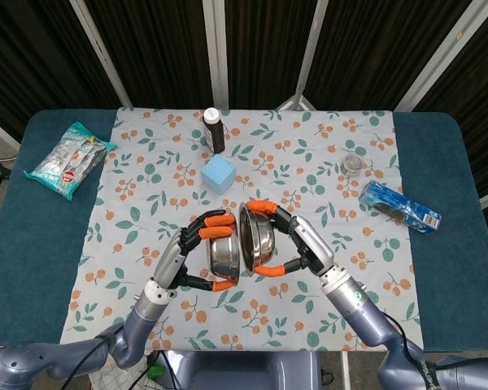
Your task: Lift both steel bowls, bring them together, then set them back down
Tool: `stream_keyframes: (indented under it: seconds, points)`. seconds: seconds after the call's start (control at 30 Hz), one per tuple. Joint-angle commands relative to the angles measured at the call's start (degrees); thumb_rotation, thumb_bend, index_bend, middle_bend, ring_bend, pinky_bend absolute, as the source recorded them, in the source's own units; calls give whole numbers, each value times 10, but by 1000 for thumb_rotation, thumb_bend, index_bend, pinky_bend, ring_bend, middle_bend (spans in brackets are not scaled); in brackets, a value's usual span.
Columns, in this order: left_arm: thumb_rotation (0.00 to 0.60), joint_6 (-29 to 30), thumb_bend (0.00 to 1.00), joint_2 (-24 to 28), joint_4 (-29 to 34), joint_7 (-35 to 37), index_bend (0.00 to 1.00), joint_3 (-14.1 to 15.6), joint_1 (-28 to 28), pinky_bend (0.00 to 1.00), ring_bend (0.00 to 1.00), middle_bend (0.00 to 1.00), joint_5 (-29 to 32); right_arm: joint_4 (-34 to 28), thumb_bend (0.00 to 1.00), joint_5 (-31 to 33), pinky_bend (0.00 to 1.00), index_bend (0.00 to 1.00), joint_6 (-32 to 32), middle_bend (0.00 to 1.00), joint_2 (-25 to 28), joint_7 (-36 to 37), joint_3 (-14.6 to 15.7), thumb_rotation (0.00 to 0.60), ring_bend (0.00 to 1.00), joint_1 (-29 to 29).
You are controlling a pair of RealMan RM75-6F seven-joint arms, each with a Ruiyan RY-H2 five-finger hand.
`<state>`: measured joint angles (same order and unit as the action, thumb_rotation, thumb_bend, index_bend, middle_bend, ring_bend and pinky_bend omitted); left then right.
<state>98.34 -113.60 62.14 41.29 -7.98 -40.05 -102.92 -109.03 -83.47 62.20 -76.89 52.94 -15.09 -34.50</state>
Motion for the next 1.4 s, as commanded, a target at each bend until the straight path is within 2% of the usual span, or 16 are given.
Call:
stream_keyframes:
  seconds: [0.03, 0.27, 0.5, 0.7, 0.93, 1.17, 1.4]
  points:
    - [600, 5, 7, -2, 1, -3, 355, -1, -3, 273, 131, 222, -4, 2, 98, 1, 420, 452, -2, 293, -1, -2, 3, 600, 434, -1]
    - [600, 21, 7, -14, -6, -17, 358, -10, -15, 273, 131, 227, -18, 8, 98, -4, 423, 453, -14, 293, -13, -6, 18, 600, 434, -6]
    - [600, 22, 7, -32, -40, -16, 359, -11, -19, 273, 131, 227, -13, 1, 98, -18, 466, 453, -19, 293, -20, -6, 27, 600, 434, -11]
    - [600, 23, 7, -36, -64, -3, 362, -7, -16, 273, 131, 226, -5, -1, 98, -15, 465, 453, -12, 293, -15, -2, 25, 600, 434, -8]
    - [600, 39, 7, -30, -62, 2, 362, -6, -15, 273, 131, 226, -9, 1, 98, -12, 465, 453, 4, 293, 2, 18, 18, 600, 434, 0]
    - [600, 57, 7, 11, -20, -16, 363, -3, -5, 260, 131, 229, -16, 8, 98, -11, 465, 453, 20, 294, 31, 32, 8, 600, 434, 11]
    - [600, 21, 7, 122, 72, -123, 373, 0, 24, 256, 131, 243, 7, 61, 98, -5, 465, 459, 31, 295, 70, -19, 17, 600, 434, 30]
